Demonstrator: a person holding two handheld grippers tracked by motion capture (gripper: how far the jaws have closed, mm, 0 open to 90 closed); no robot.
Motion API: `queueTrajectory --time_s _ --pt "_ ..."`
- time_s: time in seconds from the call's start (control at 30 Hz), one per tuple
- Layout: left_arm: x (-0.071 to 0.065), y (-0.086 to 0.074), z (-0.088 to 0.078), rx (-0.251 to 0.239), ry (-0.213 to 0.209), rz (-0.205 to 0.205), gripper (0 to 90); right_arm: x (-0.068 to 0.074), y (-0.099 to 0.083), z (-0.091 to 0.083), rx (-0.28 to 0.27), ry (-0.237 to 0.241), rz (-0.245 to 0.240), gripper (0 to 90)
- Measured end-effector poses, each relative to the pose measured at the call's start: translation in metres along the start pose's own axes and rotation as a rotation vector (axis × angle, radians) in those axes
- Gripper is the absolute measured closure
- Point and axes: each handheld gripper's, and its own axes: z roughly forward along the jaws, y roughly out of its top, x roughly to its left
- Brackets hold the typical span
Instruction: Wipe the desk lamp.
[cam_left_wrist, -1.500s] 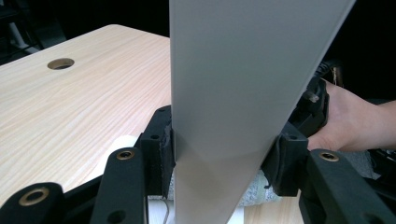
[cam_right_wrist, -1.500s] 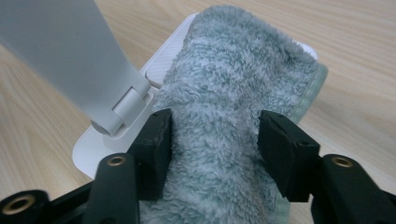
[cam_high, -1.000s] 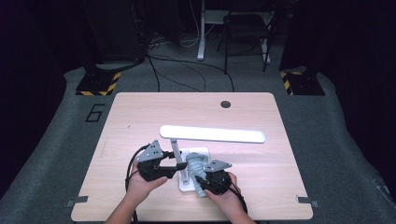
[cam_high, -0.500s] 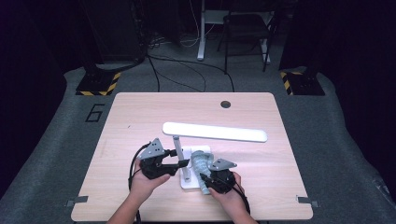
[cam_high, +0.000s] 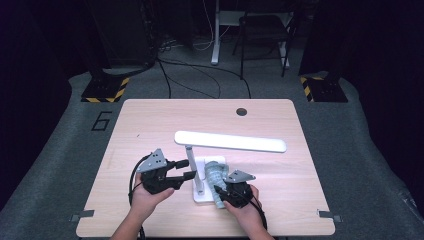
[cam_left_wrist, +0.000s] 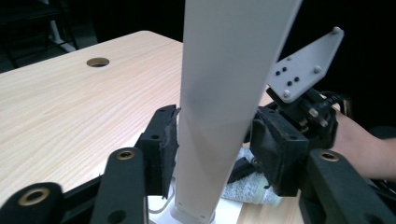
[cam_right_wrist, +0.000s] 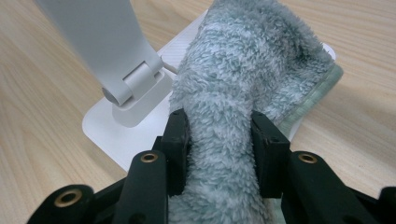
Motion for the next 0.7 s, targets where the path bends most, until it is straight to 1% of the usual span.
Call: queueTrajectory --time_s 0.03,0.07,0.1,0.17,0.2,0.23,0.27,0.33,0.37,0.4,0.43,0.47,0.5,0.53,0.57,0.6,0.63,0.67,0.7 --pt "0.001 0.001 -0.001 0.001 -0.005 0.011 54.2 -0.001 0.001 0.000 -0.006 0.002 -0.012 63.2" --pt "0.001 0.001 -0.003 -0.005 0.001 0.009 54.4 0.000 0.002 0.000 0.003 0.004 -0.004 63.4" --pt "0.001 0.002 -0.005 0.001 -0.009 0.004 54.8 -0.001 0.003 -0.001 0.000 0.012 -0.001 63.8" --pt "0.001 0.003 -0.008 -0.006 -0.004 0.021 55.2 0.000 0.007 -0.003 -0.002 0.023 -0.005 64.0" --pt "0.001 0.003 -0.009 -0.005 -0.005 0.019 54.9 0.002 0.009 -0.006 -0.007 0.026 0.003 64.0" --pt "0.000 0.004 -0.010 -0.007 0.002 0.017 54.0 0.004 0.011 -0.008 -0.022 0.030 0.003 64.0" --pt "0.001 0.004 -0.011 -0.013 0.014 0.027 53.3 0.004 0.014 -0.010 -0.026 0.035 -0.009 64.0" --pt "0.001 0.004 -0.013 -0.014 0.013 0.019 52.2 0.007 0.021 -0.016 -0.042 0.050 -0.012 63.9" --pt "0.001 0.003 -0.014 -0.011 0.015 0.024 52.3 0.008 0.024 -0.019 -0.054 0.063 -0.006 63.9" --pt "0.001 0.003 -0.015 -0.009 0.019 0.026 52.5 0.010 0.028 -0.021 -0.063 0.085 -0.012 63.8" --pt "0.002 0.003 -0.015 -0.006 0.024 0.026 52.9 0.012 0.031 -0.022 -0.069 0.084 -0.012 63.8" --pt "0.003 0.003 -0.016 -0.003 0.028 0.036 52.9 0.014 0.032 -0.022 -0.061 0.089 -0.007 63.8" --pt "0.004 0.002 -0.017 -0.008 0.034 0.036 52.9 0.016 0.033 -0.021 -0.052 0.094 -0.013 63.8" --pt "0.005 0.002 -0.017 -0.013 0.036 0.032 53.1 0.018 0.034 -0.019 -0.048 0.097 -0.011 63.8" --pt "0.005 0.001 -0.016 -0.016 0.039 0.024 53.2 0.019 0.033 -0.017 -0.032 0.098 -0.009 63.8" --pt "0.006 0.001 -0.015 -0.010 0.042 0.025 53.2 0.020 0.032 -0.015 -0.026 0.090 -0.001 63.9" --pt "0.007 0.000 -0.015 -0.008 0.042 0.020 53.0 0.019 0.030 -0.011 -0.014 0.093 -0.002 63.9" --pt "0.008 -0.001 -0.013 -0.002 0.046 0.024 53.0 0.020 0.028 -0.009 -0.002 0.094 0.019 63.9" --pt "0.008 -0.002 -0.012 -0.002 0.046 0.020 53.0 0.019 0.026 -0.006 0.008 0.093 0.026 63.9"
